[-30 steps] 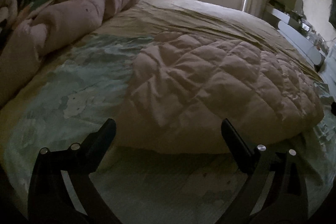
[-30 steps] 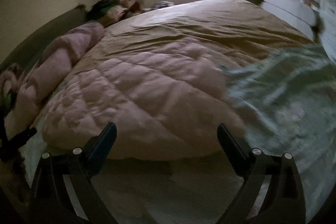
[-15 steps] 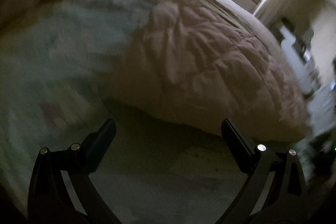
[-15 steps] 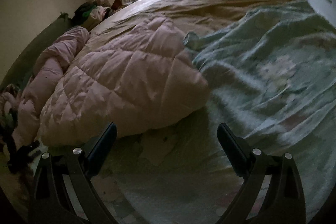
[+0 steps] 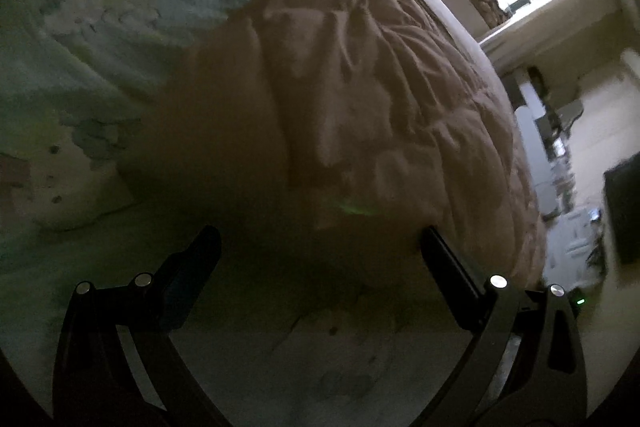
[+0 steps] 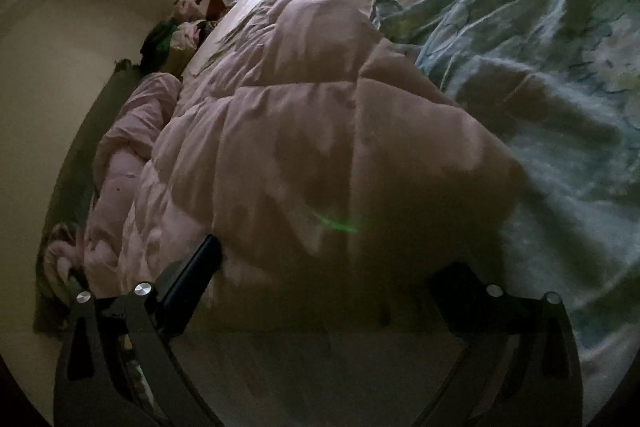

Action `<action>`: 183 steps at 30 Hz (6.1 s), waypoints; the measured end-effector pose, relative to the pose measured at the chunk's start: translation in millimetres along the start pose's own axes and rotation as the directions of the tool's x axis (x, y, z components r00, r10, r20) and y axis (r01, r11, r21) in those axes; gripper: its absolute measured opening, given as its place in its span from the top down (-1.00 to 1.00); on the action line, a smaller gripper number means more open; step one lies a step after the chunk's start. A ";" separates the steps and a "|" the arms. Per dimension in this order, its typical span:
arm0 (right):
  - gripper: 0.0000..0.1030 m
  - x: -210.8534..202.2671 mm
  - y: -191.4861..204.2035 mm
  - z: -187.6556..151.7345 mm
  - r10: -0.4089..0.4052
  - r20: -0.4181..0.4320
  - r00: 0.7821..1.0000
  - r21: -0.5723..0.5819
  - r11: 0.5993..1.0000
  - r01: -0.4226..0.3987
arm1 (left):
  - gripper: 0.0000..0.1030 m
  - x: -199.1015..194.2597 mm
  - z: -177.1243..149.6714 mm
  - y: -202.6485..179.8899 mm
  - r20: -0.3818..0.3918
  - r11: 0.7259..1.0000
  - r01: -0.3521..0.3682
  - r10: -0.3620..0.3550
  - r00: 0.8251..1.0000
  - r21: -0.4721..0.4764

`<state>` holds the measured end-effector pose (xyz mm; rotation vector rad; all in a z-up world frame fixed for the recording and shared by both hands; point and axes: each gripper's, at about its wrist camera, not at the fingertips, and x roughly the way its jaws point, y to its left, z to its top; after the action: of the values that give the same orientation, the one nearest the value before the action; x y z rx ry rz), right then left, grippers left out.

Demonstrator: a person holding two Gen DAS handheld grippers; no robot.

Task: Fold large clothes

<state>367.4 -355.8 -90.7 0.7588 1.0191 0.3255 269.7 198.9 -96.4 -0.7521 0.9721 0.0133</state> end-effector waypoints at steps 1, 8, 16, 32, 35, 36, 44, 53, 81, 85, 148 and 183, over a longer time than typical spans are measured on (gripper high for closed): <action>-0.92 3.0 -0.9 3.0 0.007 -0.003 1.000 0.010 1.000 -0.007 | -0.82 2.6 2.8 2.4 0.005 1.000 0.017 -0.017 1.000 -0.021; -0.92 17.8 -12.7 19.0 0.087 0.006 0.996 0.123 0.989 -0.087 | -0.84 21.0 18.0 18.2 0.037 0.975 0.145 -0.141 0.989 -0.168; -0.50 19.7 3.4 24.3 0.029 0.033 0.999 0.058 0.998 -0.031 | -0.82 35.8 31.0 19.4 0.112 0.944 0.213 -0.190 0.975 -0.254; 0.28 -4.3 100.5 11.8 -0.280 0.160 0.946 -0.348 0.881 0.320 | 0.34 -16.6 51.4 -96.6 0.206 0.967 -0.035 -0.018 0.978 0.251; 0.28 -3.6 123.4 19.4 -0.335 0.146 0.931 -0.363 0.857 0.365 | 0.36 -24.4 45.4 -100.9 0.217 0.951 -0.059 -0.009 0.976 0.304; 0.28 -4.9 134.6 20.2 -0.354 0.149 0.923 -0.387 0.839 0.384 | 0.36 -26.6 47.7 -102.3 0.219 0.950 -0.056 -0.013 0.976 0.307; 0.29 -22.4 153.9 29.4 -0.378 0.117 0.918 -0.437 0.811 0.389 | 0.39 -46.2 58.0 -120.4 0.235 0.938 -0.035 -0.050 0.971 0.345; 0.29 -39.0 175.5 34.9 -0.410 0.027 0.912 -0.471 0.799 0.373 | 0.39 -64.3 61.7 -120.0 0.240 0.936 -0.013 -0.076 0.968 0.351; 0.29 -120.6 112.8 -106.1 -0.113 0.155 0.981 -0.372 0.914 0.164 | 0.39 -116.0 -26.9 -64.1 0.269 0.883 -0.008 -0.134 0.954 0.469; 0.29 -130.3 107.3 -132.5 -0.082 0.192 0.978 -0.385 0.910 0.152 | 0.39 -125.7 -46.1 -49.7 0.280 0.881 -0.038 -0.109 0.954 0.473; -0.92 -218.3 183.9 -394.5 -0.032 0.346 0.938 -0.659 0.703 0.267 | -0.82 -244.0 -267.0 -36.7 0.353 0.806 -0.177 -0.042 0.935 0.564; -0.92 -213.8 181.7 -400.8 -0.047 0.320 0.946 -0.662 0.703 0.259 | -0.82 -248.4 -283.5 -33.9 0.384 0.807 -0.245 0.024 0.923 0.537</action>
<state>-67.3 -183.8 53.7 0.0111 0.5989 0.4087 -74.1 85.8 14.1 -0.0982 0.6168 -0.0175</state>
